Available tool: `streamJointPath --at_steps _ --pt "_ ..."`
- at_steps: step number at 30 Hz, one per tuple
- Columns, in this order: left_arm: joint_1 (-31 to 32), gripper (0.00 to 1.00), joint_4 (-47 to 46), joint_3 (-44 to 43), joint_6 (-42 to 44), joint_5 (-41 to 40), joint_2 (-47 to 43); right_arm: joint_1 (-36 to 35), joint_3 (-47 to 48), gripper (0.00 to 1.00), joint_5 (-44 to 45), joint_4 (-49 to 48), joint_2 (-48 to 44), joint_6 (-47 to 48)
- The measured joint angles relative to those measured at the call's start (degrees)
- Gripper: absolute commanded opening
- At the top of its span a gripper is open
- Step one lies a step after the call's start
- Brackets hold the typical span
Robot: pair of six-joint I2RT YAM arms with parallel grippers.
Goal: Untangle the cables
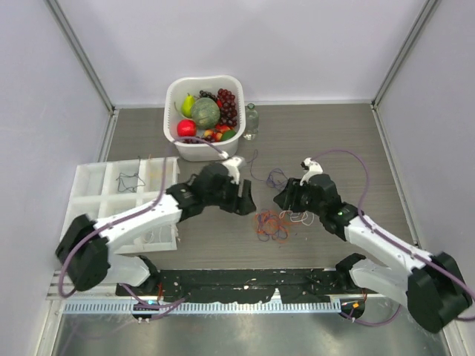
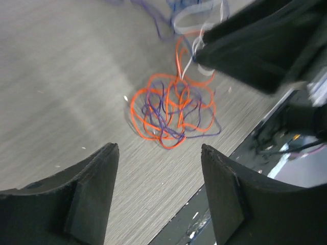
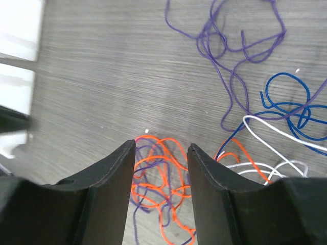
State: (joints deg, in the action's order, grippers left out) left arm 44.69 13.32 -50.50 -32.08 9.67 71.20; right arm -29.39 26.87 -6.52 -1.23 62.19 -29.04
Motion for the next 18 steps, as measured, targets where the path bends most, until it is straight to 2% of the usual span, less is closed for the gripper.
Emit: streamJointPath --at_steps 2,5,10,11,14,16,18 --pt "3.7 0.60 -1.3 -0.4 0.7 0.0 6.6 0.0 -0.1 0.53 0.2 2.9 -5.9 -1.3" --pt "6.6 0.62 -2.6 -0.6 0.8 0.4 14.2 0.0 -1.2 0.53 -1.2 5.3 -12.1 -3.4" --pt "6.5 0.62 -5.4 -1.8 -0.6 0.3 19.8 0.1 -6.6 0.49 -6.4 5.9 -13.3 -6.1" --pt "6.4 0.66 -5.9 -3.0 -0.9 -0.2 20.9 0.1 -7.7 0.49 -6.8 6.5 -13.2 -6.6" --pt "5.6 0.87 -7.8 -6.9 -2.4 -1.9 23.9 0.1 -8.9 0.48 -6.6 8.3 -13.1 -7.5" --pt "4.4 0.91 -8.4 -9.7 -5.8 -4.4 26.1 0.1 -8.8 0.48 -5.4 8.2 -13.1 -7.8" --pt "2.3 0.91 -8.5 -13.3 -10.4 -7.4 29.3 0.2 -8.7 0.48 -4.0 8.2 -13.1 -7.9"
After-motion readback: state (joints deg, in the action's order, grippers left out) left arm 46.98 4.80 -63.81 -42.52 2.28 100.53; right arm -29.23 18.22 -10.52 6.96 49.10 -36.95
